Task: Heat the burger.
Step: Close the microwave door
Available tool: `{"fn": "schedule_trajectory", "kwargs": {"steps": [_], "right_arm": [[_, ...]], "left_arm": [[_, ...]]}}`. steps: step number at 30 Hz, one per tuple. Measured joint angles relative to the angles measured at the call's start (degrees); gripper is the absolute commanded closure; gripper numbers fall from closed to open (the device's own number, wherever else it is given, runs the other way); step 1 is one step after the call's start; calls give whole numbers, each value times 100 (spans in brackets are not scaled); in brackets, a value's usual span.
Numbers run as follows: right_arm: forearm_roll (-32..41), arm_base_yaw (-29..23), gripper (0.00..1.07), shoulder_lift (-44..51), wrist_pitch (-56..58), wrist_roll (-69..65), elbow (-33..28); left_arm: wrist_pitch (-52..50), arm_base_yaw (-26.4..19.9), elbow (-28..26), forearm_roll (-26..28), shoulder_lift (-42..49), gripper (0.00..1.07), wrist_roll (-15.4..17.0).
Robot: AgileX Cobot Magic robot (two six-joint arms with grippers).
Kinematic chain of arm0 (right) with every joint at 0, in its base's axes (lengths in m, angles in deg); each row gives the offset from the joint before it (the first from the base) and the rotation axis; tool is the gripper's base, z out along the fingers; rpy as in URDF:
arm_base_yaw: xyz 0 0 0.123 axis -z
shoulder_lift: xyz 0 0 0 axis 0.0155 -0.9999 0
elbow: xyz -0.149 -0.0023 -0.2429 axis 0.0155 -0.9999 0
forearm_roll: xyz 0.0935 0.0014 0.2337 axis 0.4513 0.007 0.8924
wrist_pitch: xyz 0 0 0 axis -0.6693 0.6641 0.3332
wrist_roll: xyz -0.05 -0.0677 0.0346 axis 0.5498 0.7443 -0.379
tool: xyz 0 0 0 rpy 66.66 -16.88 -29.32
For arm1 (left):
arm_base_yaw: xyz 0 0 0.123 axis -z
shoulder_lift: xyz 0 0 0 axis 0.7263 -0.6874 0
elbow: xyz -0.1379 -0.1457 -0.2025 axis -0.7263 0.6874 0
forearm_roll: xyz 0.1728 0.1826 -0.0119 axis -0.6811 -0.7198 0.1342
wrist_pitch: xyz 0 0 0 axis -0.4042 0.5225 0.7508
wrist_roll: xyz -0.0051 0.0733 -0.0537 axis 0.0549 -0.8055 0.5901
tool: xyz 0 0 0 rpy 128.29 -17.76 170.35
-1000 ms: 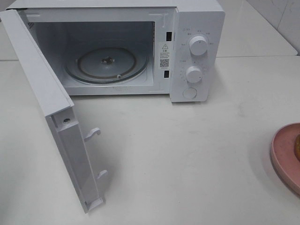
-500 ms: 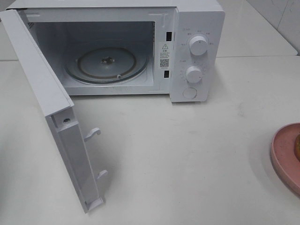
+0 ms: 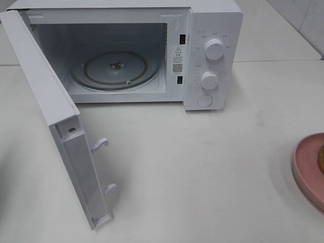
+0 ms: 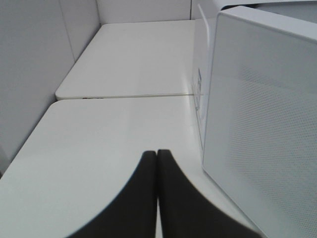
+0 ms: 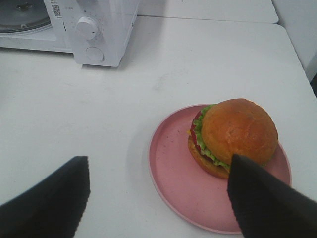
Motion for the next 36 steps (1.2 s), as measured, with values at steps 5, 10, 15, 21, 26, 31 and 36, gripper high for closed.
{"fn": "schedule_trajectory", "kwargs": {"steps": [5,10,15,21,26,31,36], "right_arm": [[0,0,32,0,0,0,0],[0,0,32,0,0,0,0],[0,0,32,0,0,0,0],[0,0,32,0,0,0,0],[0,0,32,0,0,0,0],[0,0,32,0,0,0,0],[0,0,32,0,0,0,0]], "left_arm": [[-917,0,0,-1175,-613,107,882],[-1742,0,-6,-2068,-1180,107,1495],[-2057,350,-218,-2447,-1725,107,1696],[-2189,1243,-476,-2023,-2361,107,1358],[-2212,1822,-659,-1226,-2756,107,991],[-2223,2378,-928,-579,-3123,107,625],[-2223,2916,-1295,183,-3518,107,235]]}}
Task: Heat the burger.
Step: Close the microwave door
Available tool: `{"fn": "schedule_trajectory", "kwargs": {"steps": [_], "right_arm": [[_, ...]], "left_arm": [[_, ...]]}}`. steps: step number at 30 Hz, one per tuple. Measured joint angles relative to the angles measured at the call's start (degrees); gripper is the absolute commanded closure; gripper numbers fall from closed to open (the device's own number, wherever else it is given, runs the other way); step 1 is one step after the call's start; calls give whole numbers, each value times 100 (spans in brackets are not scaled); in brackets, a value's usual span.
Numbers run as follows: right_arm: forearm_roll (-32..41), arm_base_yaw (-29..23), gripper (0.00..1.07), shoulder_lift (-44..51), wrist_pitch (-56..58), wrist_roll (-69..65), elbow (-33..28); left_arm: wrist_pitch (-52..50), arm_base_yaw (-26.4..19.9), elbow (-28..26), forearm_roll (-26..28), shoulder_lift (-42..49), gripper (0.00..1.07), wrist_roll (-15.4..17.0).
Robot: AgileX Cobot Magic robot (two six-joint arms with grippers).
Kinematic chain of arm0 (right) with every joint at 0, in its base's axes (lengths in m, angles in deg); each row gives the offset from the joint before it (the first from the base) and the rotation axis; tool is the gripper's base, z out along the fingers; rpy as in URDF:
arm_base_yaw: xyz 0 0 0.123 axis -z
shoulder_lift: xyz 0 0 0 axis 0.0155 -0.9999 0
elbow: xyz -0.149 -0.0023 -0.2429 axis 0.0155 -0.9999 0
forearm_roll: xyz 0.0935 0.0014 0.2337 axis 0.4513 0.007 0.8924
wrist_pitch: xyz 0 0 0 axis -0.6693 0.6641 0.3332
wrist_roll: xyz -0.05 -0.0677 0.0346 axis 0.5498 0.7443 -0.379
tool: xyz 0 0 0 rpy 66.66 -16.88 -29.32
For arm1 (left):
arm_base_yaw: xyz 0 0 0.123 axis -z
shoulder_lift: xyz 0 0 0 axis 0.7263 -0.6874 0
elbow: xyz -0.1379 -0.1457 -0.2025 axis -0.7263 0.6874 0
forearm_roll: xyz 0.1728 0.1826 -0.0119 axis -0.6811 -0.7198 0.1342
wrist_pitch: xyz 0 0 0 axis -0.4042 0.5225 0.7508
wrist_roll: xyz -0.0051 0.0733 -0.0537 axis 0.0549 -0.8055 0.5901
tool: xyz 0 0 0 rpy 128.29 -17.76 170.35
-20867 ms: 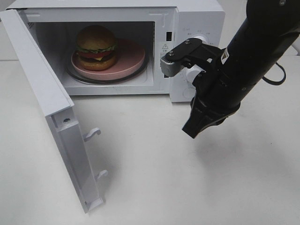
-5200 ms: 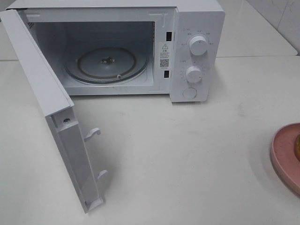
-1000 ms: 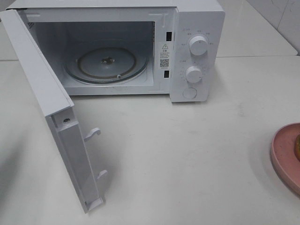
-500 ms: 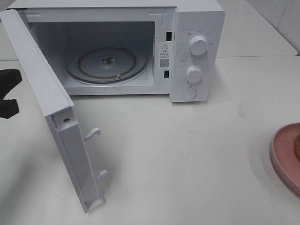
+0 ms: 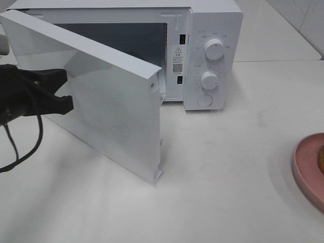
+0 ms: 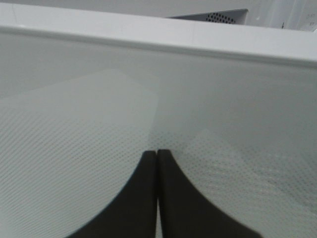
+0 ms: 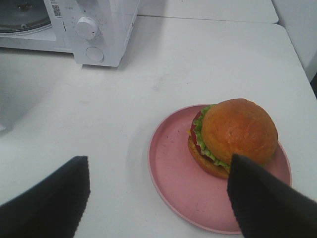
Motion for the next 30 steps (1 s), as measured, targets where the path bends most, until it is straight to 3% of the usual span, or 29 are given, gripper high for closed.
{"fn": "schedule_trajectory", "kwargs": {"steps": [2,9,12,14,17,22,30], "right_arm": [[0,0,32,0,0,0,0],[0,0,32,0,0,0,0],[0,0,32,0,0,0,0],[0,0,32,0,0,0,0],[0,0,32,0,0,0,0],[0,0,32,0,0,0,0],[0,0,32,0,0,0,0]], "left_arm": [[0,92,-92,126,-69,107,-86],[0,837,-888,1432,-733,107,-659],[0,980,-1077,1736,-882,107,-791],[0,1140,-1392,2131,-1129,107,-1060],[6,1249,-1719,2424,-1358,107,-1306],[178,1295,-2292,2750,-1696,107,-1450],[653,1398,-2997,3008,-2143,107,-1862]]}}
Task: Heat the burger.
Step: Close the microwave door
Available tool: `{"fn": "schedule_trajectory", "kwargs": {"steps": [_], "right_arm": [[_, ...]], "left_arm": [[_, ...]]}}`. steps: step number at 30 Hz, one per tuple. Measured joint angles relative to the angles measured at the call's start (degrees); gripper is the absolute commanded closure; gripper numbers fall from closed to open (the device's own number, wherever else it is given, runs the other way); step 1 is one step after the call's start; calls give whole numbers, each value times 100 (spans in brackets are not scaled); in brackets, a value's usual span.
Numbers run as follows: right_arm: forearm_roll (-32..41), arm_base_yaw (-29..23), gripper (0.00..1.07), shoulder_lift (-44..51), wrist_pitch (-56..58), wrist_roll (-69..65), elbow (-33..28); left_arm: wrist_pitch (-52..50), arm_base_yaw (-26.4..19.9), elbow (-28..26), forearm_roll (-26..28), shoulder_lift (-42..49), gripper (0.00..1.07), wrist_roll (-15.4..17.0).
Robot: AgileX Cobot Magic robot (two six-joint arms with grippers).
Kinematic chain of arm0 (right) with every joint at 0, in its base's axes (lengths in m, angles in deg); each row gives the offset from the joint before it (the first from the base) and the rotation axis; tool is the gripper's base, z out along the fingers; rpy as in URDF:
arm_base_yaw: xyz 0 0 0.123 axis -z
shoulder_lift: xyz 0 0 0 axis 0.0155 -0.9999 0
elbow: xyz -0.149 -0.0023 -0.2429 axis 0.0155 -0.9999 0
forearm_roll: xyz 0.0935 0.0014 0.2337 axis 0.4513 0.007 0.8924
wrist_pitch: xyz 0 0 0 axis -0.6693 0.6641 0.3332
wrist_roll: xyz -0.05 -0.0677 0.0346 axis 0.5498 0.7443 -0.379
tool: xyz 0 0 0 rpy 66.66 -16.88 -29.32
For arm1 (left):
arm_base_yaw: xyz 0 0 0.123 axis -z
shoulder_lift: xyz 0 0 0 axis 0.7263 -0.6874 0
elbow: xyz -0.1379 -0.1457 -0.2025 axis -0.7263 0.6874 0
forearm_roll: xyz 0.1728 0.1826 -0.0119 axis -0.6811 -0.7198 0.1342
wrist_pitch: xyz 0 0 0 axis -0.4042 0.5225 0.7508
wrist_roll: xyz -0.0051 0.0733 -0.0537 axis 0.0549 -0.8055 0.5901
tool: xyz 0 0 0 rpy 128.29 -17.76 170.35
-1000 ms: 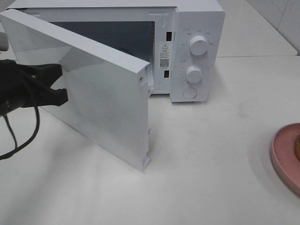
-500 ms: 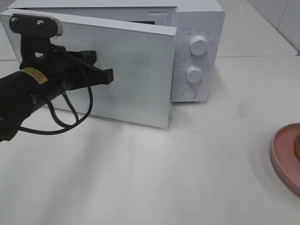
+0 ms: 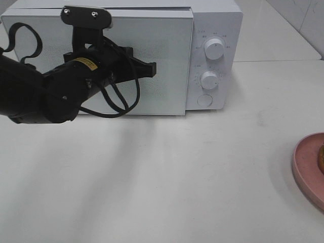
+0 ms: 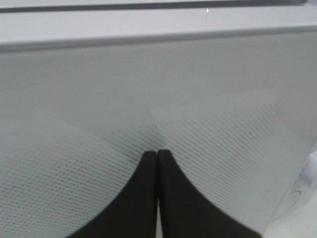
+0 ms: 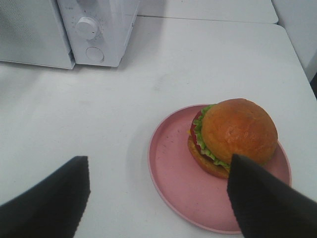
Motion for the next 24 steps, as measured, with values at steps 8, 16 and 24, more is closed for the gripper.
{"fn": "schedule_trajectory", "kwargs": {"steps": [8,16,24], "right_arm": [[0,0,32,0,0,0,0],[0,0,32,0,0,0,0],[0,0,32,0,0,0,0]], "left_arm": [[516,40,-607,315,-298,107,-315],[1003,52,-722,430,-218,107,-401],[1518,97,-281,653,275,107,-401]]}}
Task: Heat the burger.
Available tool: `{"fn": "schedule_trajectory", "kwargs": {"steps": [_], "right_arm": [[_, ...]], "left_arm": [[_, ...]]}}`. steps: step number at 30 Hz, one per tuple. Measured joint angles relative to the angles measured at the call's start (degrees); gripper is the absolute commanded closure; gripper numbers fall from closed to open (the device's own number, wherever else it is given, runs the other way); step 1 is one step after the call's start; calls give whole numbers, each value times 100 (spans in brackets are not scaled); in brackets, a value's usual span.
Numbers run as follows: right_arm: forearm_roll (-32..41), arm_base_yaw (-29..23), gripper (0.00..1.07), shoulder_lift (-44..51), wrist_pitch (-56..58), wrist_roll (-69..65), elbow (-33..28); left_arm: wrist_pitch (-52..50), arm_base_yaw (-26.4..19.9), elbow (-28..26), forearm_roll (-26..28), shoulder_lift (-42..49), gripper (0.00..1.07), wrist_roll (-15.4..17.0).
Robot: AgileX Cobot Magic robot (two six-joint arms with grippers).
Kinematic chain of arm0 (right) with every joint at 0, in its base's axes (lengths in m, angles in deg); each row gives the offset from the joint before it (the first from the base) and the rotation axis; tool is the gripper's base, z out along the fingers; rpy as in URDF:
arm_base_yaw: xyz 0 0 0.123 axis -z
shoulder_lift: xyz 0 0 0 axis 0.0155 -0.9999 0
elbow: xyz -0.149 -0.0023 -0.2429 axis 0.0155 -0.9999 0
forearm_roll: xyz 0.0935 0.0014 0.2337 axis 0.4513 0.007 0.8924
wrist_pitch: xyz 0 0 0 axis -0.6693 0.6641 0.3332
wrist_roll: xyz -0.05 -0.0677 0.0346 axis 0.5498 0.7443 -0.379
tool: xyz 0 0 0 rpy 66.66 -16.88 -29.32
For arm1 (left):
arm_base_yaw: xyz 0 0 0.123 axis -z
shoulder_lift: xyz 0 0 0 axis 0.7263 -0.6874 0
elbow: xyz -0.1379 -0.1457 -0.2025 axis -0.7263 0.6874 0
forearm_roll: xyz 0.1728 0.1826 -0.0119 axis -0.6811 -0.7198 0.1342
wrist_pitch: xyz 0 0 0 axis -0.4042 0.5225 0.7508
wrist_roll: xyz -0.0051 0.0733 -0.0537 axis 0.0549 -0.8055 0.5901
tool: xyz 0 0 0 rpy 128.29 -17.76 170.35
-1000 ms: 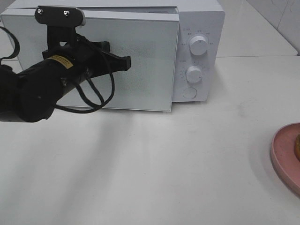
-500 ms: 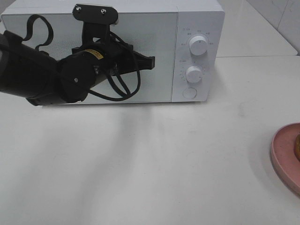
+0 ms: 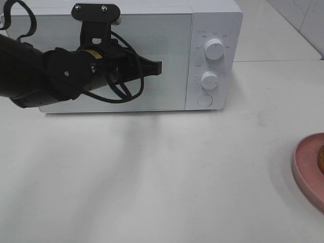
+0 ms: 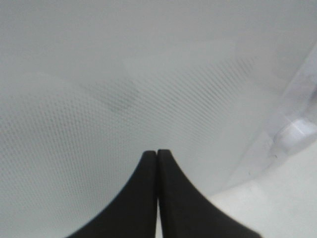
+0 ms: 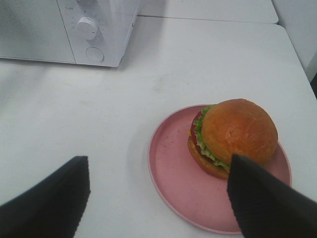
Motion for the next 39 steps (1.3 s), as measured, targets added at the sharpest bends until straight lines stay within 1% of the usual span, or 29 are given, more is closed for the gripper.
{"fn": "schedule_trajectory", "kwargs": {"steps": [1,3,4,5,6,7,8,9,10,11,12,13,15,16,18,21,23,24,26,29,31,32,33,34,35,36,37,38,39], "right_arm": [[0,0,32,0,0,0,0],[0,0,32,0,0,0,0],[0,0,32,0,0,0,0],[0,0,32,0,0,0,0],[0,0,32,0,0,0,0],[0,0,32,0,0,0,0],[0,0,32,0,0,0,0],[0,0,32,0,0,0,0],[0,0,32,0,0,0,0],[0,0,32,0,0,0,0],[0,0,32,0,0,0,0],[0,0,32,0,0,0,0],[0,0,32,0,0,0,0],[0,0,32,0,0,0,0],[0,0,32,0,0,0,0],[0,0,32,0,0,0,0],[0,0,32,0,0,0,0],[0,0,32,0,0,0,0],[0,0,32,0,0,0,0],[0,0,32,0,0,0,0],[0,0,32,0,0,0,0],[0,0,32,0,0,0,0],[0,0,32,0,0,0,0],[0,0,32,0,0,0,0],[0,0,32,0,0,0,0],[0,0,32,0,0,0,0],[0,0,32,0,0,0,0],[0,0,32,0,0,0,0],[0,0,32,0,0,0,0]], "left_arm": [[235,69,166,6,178,107,0],[390,97,246,17,264,105,0],[796,126,367,57,418,94,0],[796,126,367,57,418,94,0],[1071,132,413,103,510,83,0],[1599,132,458,206,642,55,0],[1599,132,458,206,642,55,0],[1839,126,464,229,710,36,0],[1839,126,464,229,710,36,0],[2469,86,470,281,808,5,0],[3111,17,470,292,917,6,6],[3111,17,470,292,917,6,6],[3885,-149,470,218,1083,7,11],[3885,-149,470,218,1083,7,11],[4704,-327,476,57,1272,7,11],[4979,-395,476,-6,1352,7,11],[5987,-710,481,-201,1713,7,11],[5987,-710,481,-201,1713,7,11],[6801,-991,481,-338,2051,7,11],[7065,-1112,481,-378,2160,7,11],[7884,-1684,481,-418,2573,7,126],[7884,-1684,481,-418,2573,7,126],[8056,-1862,481,-435,2687,7,178],[8337,-2200,481,-533,2893,7,281],[8337,-2200,481,-533,2893,7,281],[8606,-2538,481,-699,3134,7,384],[8720,-2722,481,-808,3260,7,441],[8720,-2722,481,-808,3260,7,441],[8892,-3065,481,-1066,3495,7,573]]}}
